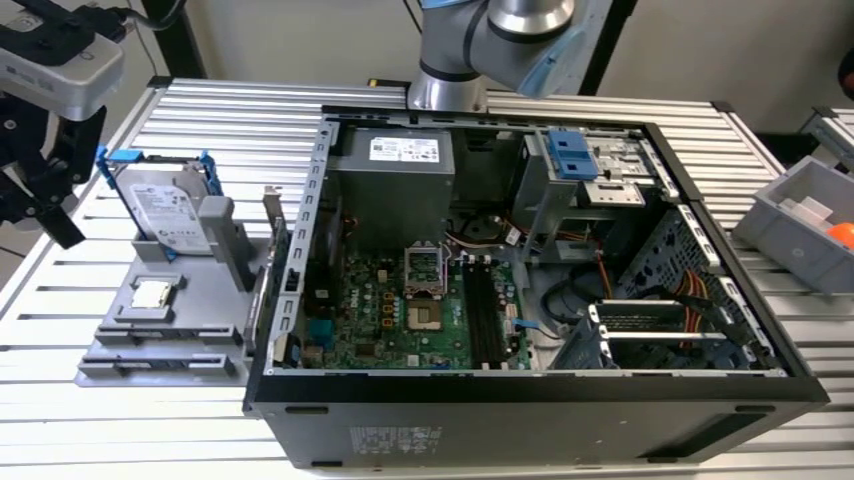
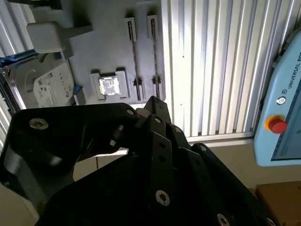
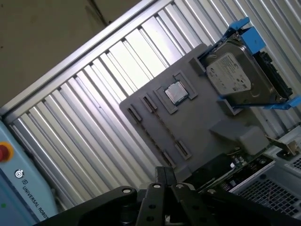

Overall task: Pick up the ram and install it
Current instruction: 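Pick up the ram and move it above insertion slot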

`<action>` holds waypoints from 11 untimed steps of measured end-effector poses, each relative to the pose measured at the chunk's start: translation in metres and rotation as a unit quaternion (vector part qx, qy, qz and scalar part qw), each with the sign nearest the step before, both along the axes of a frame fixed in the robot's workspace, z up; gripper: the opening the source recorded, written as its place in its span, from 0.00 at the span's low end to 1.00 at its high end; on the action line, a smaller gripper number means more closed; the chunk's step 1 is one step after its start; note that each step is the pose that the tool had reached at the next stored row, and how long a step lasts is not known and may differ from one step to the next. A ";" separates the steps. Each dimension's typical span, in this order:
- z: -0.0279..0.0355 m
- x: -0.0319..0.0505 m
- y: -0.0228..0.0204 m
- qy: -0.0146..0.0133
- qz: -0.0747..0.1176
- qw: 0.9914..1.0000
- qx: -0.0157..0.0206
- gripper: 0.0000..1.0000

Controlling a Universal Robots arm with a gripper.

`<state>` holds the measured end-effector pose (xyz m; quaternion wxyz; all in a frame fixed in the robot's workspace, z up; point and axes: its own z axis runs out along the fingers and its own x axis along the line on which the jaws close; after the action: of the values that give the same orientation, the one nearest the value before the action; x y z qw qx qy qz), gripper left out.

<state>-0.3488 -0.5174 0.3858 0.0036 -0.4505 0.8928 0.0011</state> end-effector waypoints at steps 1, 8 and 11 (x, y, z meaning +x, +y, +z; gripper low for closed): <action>0.0000 0.0000 0.0000 0.000 0.003 1.000 0.000 0.00; 0.0000 0.0000 0.0005 0.000 0.027 1.000 0.000 0.00; 0.0000 0.0000 0.0007 0.000 0.036 0.999 0.000 0.00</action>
<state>-0.3488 -0.5167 0.3857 0.0036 -0.4823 0.8760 0.0012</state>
